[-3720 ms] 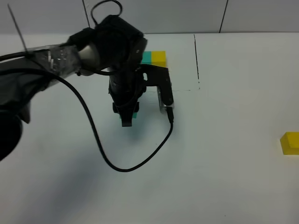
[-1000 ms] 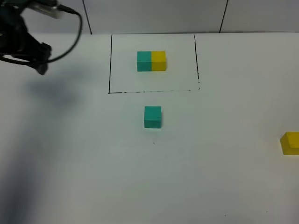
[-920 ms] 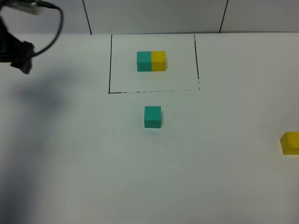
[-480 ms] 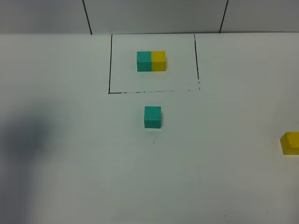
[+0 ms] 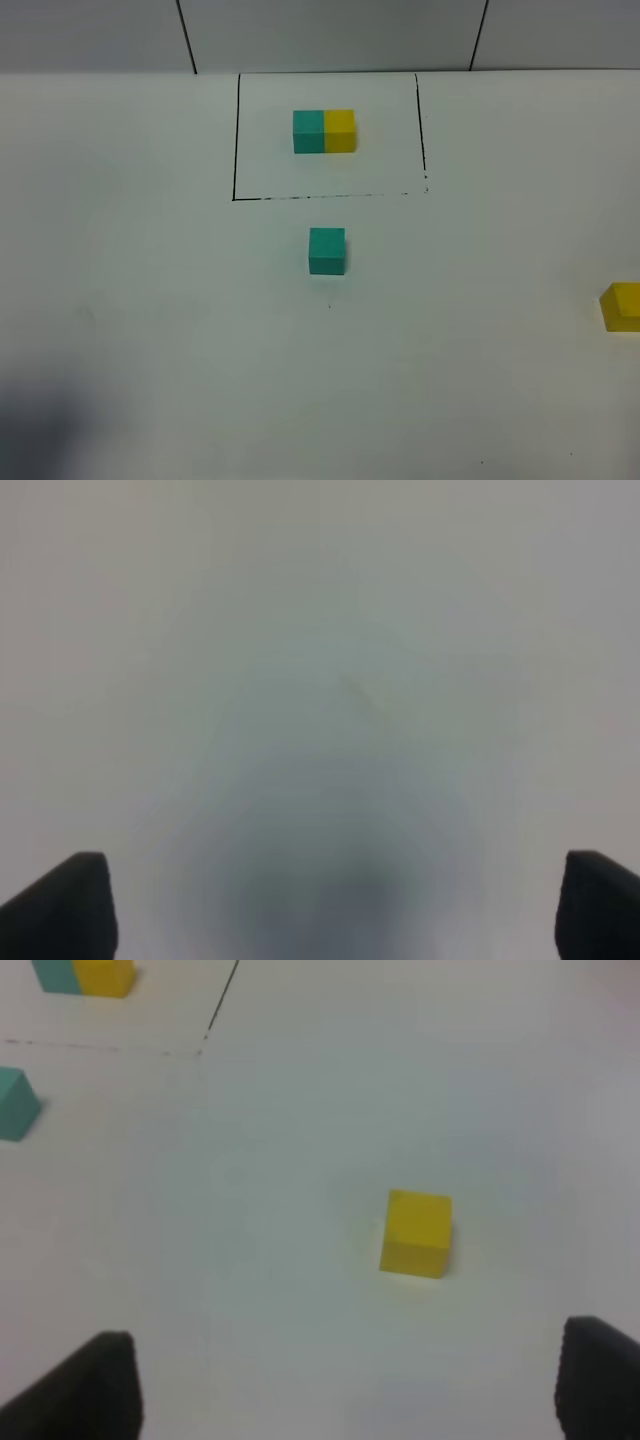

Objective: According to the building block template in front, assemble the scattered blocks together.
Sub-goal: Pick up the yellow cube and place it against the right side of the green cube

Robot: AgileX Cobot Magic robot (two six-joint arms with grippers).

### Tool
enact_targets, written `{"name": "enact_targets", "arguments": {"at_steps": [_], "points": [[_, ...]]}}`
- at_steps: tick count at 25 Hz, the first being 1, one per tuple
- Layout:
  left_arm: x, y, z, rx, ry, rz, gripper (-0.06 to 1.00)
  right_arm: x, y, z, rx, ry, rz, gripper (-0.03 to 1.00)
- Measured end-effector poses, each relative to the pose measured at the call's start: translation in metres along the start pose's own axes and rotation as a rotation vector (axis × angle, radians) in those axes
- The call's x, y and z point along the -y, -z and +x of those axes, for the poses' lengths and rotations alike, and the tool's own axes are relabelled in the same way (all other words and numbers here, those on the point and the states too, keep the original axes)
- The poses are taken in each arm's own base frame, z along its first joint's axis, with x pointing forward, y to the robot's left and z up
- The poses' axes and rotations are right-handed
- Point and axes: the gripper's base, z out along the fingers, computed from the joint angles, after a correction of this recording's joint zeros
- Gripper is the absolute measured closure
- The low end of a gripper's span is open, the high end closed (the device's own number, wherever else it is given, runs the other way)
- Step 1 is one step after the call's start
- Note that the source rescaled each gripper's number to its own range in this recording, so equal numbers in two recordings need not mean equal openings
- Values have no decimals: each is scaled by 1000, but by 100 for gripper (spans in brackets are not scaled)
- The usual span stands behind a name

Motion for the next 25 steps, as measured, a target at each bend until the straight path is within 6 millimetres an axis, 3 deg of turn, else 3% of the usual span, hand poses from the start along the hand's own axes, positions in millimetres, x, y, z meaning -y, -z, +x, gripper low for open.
{"name": "enact_targets", "arguments": {"at_steps": [5,12,19,25], "points": [[1,12,40,123,1,10,10,0,0,0,0,0,0,8],[2,16,77,267,-3,9,12,0,0,0,0,0,0,8],[5,28,93,414,-41,29,15,0,0,0,0,0,0,8],[8,29,95,431,-76,60,19,0,0,0,0,0,0,8]]}}
